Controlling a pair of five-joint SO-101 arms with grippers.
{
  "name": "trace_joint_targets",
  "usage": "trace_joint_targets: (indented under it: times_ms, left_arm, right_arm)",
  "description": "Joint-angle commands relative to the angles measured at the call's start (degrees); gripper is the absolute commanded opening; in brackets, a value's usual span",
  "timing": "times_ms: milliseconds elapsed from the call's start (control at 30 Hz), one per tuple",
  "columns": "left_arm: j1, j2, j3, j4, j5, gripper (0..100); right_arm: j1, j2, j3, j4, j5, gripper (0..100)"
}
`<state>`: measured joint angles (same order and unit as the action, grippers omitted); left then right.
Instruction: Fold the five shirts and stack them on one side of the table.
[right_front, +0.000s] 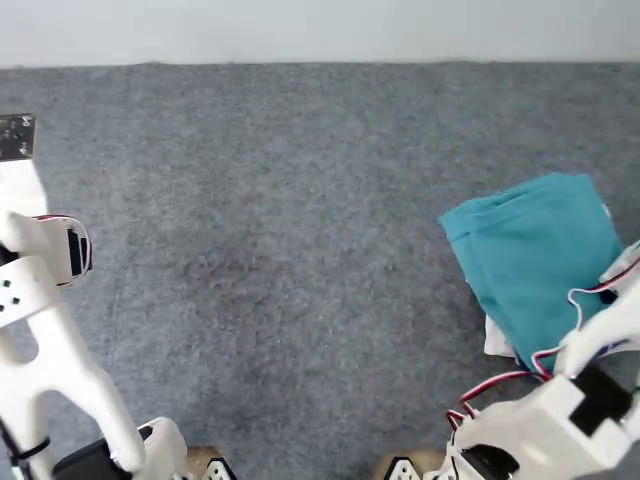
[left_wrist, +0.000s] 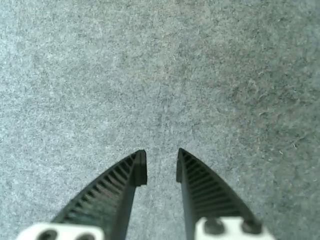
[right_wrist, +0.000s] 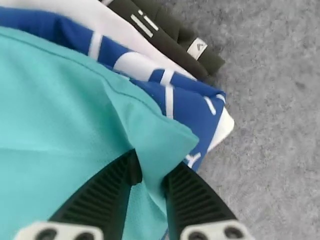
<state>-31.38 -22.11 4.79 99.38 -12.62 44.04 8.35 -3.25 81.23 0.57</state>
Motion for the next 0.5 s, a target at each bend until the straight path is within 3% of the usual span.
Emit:
trace_joint_targets:
  times_ms: [0,367,467]
  left_arm:
    - [0.4,-1.5,0.0,1.0,0.4,11]
    - [0.4,-1.5,2.3,1.0,0.4,11]
    - [0.4,-1.5,2.3,1.0,0.4,11]
  right_arm:
    - [1.4,2.4,0.0,-2.9,0.6,0.9]
    - [2.7,5.6,-0.3,-3.6,0.7,1.3]
    - [2.7,2.9,-3.2,1.5,0.7,8.0]
